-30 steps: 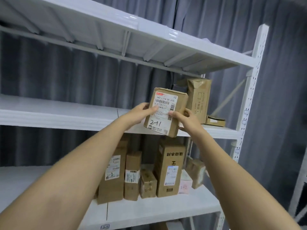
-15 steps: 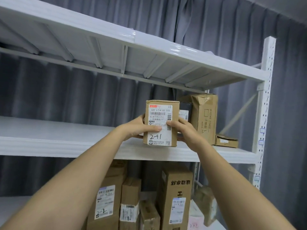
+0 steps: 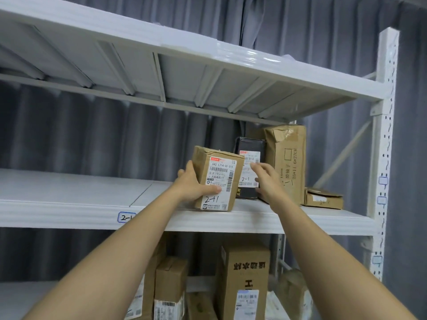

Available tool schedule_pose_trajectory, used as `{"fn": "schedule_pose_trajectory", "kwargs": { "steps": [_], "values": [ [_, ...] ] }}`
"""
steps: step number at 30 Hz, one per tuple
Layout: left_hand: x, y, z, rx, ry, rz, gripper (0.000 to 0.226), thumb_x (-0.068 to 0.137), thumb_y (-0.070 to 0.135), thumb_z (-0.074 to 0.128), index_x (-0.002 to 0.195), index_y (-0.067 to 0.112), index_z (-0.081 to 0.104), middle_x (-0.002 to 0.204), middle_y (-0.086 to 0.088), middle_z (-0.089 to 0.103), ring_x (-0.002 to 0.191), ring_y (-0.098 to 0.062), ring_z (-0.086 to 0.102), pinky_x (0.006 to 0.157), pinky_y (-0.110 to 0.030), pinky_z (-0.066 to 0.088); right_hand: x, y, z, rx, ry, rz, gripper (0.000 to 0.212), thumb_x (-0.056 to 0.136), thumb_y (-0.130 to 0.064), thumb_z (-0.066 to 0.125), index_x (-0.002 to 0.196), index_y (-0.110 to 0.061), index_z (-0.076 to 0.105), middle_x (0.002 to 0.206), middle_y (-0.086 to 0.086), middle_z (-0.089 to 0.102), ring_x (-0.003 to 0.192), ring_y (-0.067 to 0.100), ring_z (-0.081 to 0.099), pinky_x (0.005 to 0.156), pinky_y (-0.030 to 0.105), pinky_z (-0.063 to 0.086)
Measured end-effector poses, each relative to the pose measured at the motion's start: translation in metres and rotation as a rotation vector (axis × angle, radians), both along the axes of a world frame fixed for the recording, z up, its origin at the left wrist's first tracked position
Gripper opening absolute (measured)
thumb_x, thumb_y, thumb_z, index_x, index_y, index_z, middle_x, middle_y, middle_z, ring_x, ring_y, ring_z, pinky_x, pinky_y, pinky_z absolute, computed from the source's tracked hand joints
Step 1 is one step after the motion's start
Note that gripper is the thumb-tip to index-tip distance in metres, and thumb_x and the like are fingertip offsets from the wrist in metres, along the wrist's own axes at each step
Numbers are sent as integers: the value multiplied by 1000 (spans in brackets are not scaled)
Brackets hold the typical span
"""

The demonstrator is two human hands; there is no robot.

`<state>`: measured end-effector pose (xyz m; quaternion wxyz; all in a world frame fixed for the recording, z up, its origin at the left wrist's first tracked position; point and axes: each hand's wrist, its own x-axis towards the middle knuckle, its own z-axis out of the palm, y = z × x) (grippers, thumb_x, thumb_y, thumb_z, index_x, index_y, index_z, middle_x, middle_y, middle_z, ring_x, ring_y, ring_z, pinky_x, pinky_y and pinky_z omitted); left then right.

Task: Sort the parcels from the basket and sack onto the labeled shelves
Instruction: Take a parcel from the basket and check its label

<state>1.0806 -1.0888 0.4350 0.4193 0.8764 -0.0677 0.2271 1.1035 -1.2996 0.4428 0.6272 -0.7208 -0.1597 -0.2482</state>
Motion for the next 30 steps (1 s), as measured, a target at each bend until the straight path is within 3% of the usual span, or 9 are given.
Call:
{"fn": "schedule_pose_trajectory", "kwargs": {
  "steps": [4, 7, 11, 14, 17, 18, 21, 23, 30],
  "values": [
    [14, -21, -10, -32, 6, 33, 109, 62, 51, 83, 146, 26, 18, 141, -4, 44, 123, -23, 52, 96, -46, 51, 19, -21, 1, -9, -13, -1, 40, 96, -41, 55, 130, -20, 52, 126, 1, 56, 117, 21, 52, 92, 36, 45],
    [35, -31, -18, -7, -17, 92, 122, 41, 69, 72, 145, 30, 20, 142, -2, 45, 123, -21, 53, 95, -49, 51, 27, -40, 1, -49, -24, -22, 36, 99, -37, 52, 130, -18, 51, 117, -2, 54, 106, 14, 50, 84, 28, 41],
    [21, -59, -20, -70, -49, 237, 97, 69, 46, 79, 143, 18, 24, 139, -5, 46, 124, -23, 50, 98, -46, 48, 37, -62, -2, -44, -21, 3, 29, 101, -31, 50, 125, -16, 53, 111, -4, 53, 86, 4, 50, 64, 14, 38],
    [29, -65, -23, -74, -66, 362, 88, 77, 40, 76, 143, 14, 25, 141, -6, 39, 128, -24, 42, 99, -44, 43, 50, -66, -9, -116, -49, -8, 30, 101, -30, 50, 127, -15, 53, 115, -3, 53, 97, 10, 49, 71, 16, 40],
    [32, -69, -26, -78, -72, 402, 83, 78, 40, 75, 141, 15, 27, 139, -6, 40, 125, -22, 44, 94, -40, 45, 64, -66, -17, -169, -73, -4, 30, 98, -28, 54, 126, -18, 55, 121, 1, 56, 107, 15, 54, 89, 30, 50],
    [33, -70, -26, -82, -69, 409, 82, 79, 40, 74, 141, 15, 27, 138, -6, 40, 123, -22, 46, 91, -38, 46, 68, -65, -19, -181, -76, -2, 29, 98, -26, 55, 126, -19, 56, 119, 1, 57, 103, 14, 55, 89, 32, 51],
    [36, -73, -24, -84, -62, 445, 79, 80, 40, 74, 139, 15, 28, 135, -7, 42, 119, -22, 50, 90, -37, 47, 77, -63, -22, -231, -91, 9, 25, 98, -16, 52, 123, -18, 58, 105, -4, 54, 80, 1, 49, 69, 16, 44],
    [39, -72, -21, -69, -53, 471, 77, 80, 40, 74, 137, 14, 29, 135, -8, 43, 119, -23, 50, 89, -36, 46, 82, -61, -21, -248, -101, 12, 23, 98, -14, 51, 120, -18, 59, 102, -4, 54, 76, -2, 47, 65, 14, 40],
    [70, -58, -8, -18, 30, 510, 74, 79, 35, 77, 133, 10, 32, 129, -11, 48, 114, -24, 53, 86, -36, 49, 92, -54, -10, -295, -122, -14, 21, 95, -13, 51, 112, -17, 64, 104, -2, 59, 84, 10, 52, 72, 26, 41]
  ]
}}
